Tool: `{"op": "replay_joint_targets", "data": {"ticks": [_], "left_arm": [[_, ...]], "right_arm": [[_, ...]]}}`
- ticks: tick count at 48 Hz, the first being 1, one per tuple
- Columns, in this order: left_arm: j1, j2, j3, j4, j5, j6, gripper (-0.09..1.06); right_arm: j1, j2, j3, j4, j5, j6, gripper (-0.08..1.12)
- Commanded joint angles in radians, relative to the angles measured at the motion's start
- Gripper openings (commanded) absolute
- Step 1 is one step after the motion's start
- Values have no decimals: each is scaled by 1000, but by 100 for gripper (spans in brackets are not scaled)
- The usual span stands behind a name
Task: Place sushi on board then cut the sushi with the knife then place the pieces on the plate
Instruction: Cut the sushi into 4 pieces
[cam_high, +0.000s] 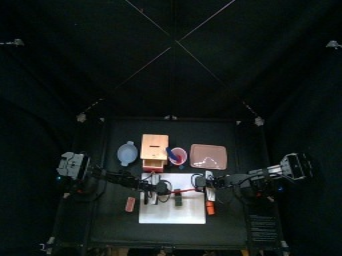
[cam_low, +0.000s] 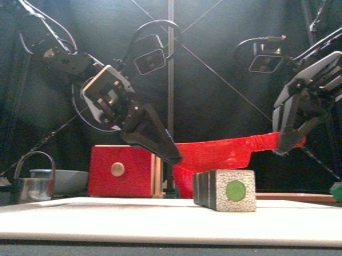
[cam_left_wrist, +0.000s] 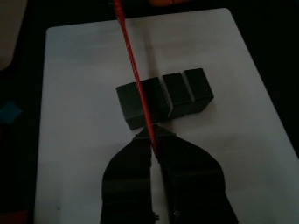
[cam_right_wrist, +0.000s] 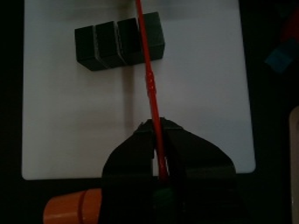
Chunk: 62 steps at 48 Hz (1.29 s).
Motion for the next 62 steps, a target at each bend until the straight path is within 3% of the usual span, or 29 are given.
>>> {"op": "replay_joint_targets", "data": {"ticks": [1,16,27,31,44,52,62], "left_arm": [[-18,0,-3,5,5,3,35],[-15,29,-6,5,9,3,35],[-8,54,-2,6,46,5,35],[18,57,-2,25,54,5,35],[81,48,-2,135,81,3,35],[95,21,-3,147,107,3,35],[87,-38,-2,146,110,2,35]], "right_arm": [[-20,0,-8,2,5,2,41],[-21,46,-6,2,-8,3,41],[-26,124,-9,-2,-37,3,41],[-32,149,-15,0,-43,2,41],[-71,173,-44,-26,-40,-2,41],[-87,150,-61,-55,-32,-3,41],[-75,92,-89,-66,21,-3,41]]}}
